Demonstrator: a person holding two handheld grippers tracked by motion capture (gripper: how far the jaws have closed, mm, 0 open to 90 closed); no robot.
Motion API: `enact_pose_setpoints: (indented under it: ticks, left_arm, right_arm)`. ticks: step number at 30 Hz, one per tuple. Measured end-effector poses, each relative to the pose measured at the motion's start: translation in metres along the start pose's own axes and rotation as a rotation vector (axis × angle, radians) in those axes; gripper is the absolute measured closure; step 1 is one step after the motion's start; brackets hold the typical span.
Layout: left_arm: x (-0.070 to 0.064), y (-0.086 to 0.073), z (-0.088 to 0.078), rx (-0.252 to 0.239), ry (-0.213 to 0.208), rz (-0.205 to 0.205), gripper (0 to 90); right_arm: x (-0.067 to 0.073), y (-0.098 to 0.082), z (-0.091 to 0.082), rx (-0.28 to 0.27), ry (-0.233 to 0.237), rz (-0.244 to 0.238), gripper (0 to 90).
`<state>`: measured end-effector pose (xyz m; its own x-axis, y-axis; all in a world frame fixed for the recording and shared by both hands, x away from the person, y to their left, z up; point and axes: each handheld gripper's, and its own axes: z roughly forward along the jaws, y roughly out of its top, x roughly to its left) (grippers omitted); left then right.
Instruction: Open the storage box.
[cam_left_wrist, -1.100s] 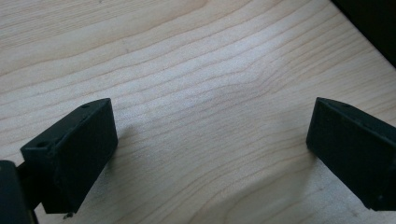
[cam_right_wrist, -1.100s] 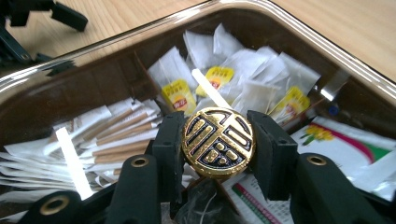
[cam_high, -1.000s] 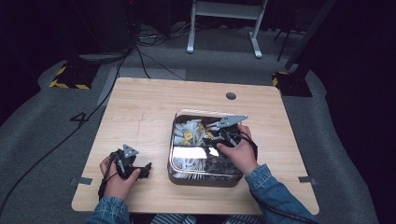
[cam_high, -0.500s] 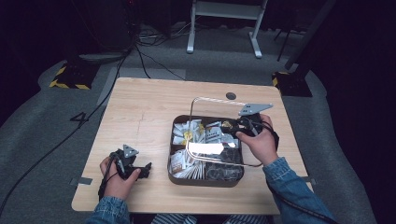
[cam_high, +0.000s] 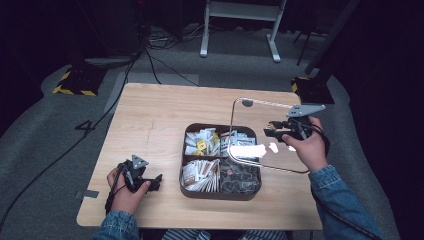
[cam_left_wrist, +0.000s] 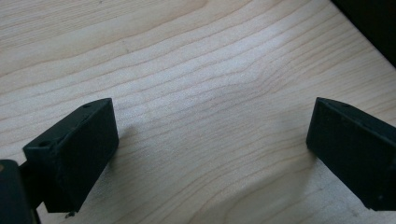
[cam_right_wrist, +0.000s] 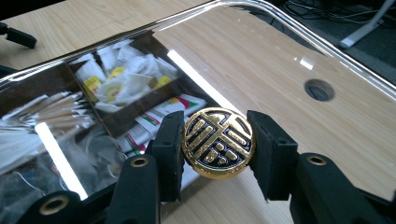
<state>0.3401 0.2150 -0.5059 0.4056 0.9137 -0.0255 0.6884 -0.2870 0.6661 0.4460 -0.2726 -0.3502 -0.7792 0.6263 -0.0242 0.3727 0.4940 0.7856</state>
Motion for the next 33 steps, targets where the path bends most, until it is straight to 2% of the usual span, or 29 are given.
enact_pose_setpoints:
  ticks: [1,5,7,11,18,20,25,28,33]
  left_arm:
    - [0.0,0.0,0.0,0.0,0.0,0.0,2.6]
    - [0.0,0.0,0.0,-0.001,0.001,0.0,2.6]
    - [0.0,0.0,0.0,0.0,0.001,-0.001,2.6]
    - [0.0,0.0,0.0,0.0,0.001,0.0,2.6]
    - [0.0,0.0,0.0,-0.001,0.0,0.0,2.6]
    - [0.0,0.0,0.0,-0.002,0.003,0.0,2.7]
    - [0.0,0.0,0.0,-0.002,0.003,0.001,2.9]
    - [0.0,0.0,0.0,-0.002,0.004,0.002,2.9]
    - [0.0,0.0,0.0,-0.002,0.003,0.001,2.9]
  right_arm:
    - [0.0,0.0,0.0,0.0,0.0,0.0,58.9]
    - [-0.015,-0.01,-0.012,0.004,-0.016,0.006,58.9]
    - [-0.023,-0.016,-0.016,0.006,-0.028,-0.009,58.9]
    - [-0.032,-0.023,-0.021,0.019,-0.04,-0.024,58.9]
    - [-0.054,-0.04,-0.031,0.041,-0.066,0.041,58.9]
    - [-0.063,-0.047,-0.03,0.054,-0.068,0.071,58.8]
    - [-0.077,-0.062,-0.028,0.076,-0.073,0.095,58.8]
    - [-0.087,-0.075,-0.023,0.116,-0.096,0.088,58.8]
    - [-0.097,-0.092,-0.017,0.141,-0.1,0.091,58.8]
